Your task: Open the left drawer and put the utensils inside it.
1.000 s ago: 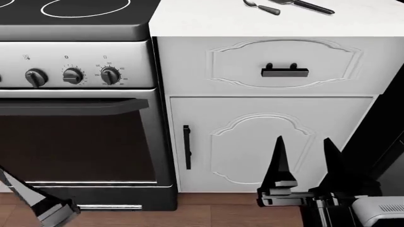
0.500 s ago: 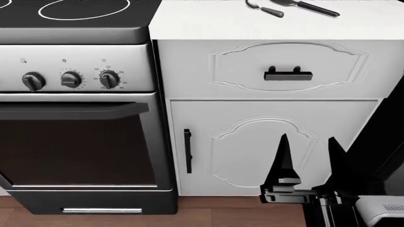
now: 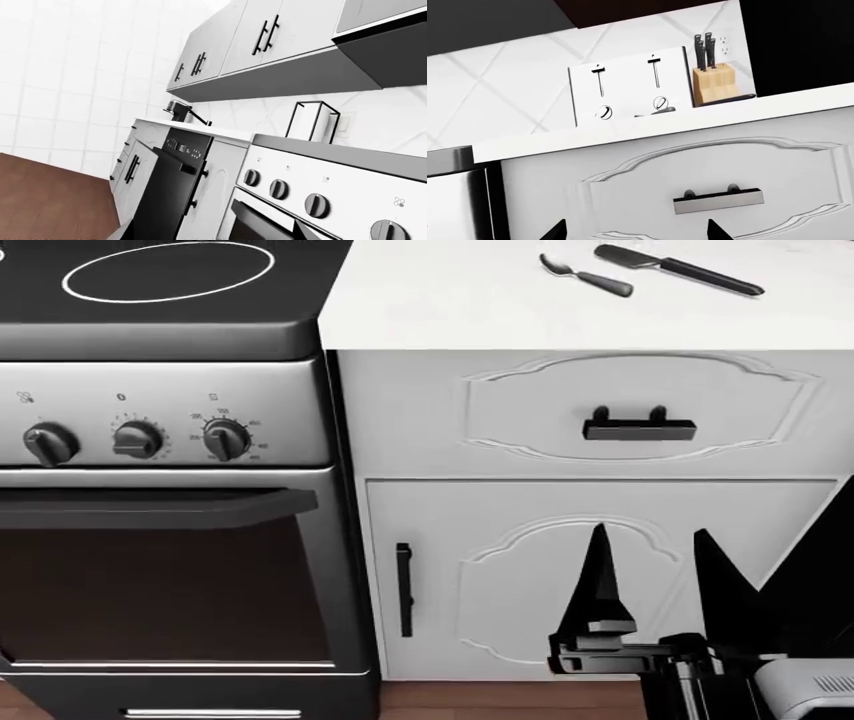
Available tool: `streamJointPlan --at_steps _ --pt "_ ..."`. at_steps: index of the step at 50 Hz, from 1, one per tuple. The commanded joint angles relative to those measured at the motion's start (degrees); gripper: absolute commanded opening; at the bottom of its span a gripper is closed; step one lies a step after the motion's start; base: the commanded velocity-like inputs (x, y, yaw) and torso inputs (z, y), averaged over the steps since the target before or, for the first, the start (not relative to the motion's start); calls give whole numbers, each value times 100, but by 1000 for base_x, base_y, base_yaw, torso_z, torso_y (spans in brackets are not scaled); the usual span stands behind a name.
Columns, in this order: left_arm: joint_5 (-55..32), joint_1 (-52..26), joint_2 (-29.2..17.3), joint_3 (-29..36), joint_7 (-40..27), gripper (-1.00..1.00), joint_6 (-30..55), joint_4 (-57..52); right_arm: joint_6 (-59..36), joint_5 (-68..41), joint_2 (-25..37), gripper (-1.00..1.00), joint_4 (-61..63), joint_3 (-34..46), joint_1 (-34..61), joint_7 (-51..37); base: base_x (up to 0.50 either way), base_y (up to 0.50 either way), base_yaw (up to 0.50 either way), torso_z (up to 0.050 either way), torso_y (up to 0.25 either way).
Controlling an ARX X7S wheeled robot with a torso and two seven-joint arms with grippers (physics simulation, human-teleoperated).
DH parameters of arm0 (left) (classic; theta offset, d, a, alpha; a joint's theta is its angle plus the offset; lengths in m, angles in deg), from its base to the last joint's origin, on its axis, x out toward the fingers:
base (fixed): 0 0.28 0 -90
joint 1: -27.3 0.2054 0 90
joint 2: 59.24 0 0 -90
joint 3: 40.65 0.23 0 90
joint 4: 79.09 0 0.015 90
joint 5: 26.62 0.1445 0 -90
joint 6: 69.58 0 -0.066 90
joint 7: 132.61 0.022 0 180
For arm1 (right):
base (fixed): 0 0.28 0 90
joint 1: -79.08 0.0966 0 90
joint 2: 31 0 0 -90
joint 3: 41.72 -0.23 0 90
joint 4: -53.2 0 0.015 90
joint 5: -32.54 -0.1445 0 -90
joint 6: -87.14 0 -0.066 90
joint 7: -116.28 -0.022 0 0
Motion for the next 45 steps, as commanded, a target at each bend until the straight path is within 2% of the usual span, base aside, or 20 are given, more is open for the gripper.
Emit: streamJointPlan --at_steps 1,20,28,37,45 --pt "-53 -11 -24 36 10 100 -29 29 3 22 17 100 2 20 7 -39 195 39 0 0 0" --pt "-102 -61 -52 100 51 100 -29 63 0 412 12 100 3 33 82 -256 98 14 0 0 0" --pt "-166 -75 -67 120 56 100 -63 115 -108 1670 240 100 5 211 494 -409 0 0 0 0 0" --pt "-169 -73 -70 152 84 100 -4 107 -553 3534 690 100 -295 1007 1229 -155 0 0 0 0 0" --pt "-187 -66 -77 155 84 100 -30 119 -835 4622 890 100 -553 1472 1558 58 0 0 0 0 0"
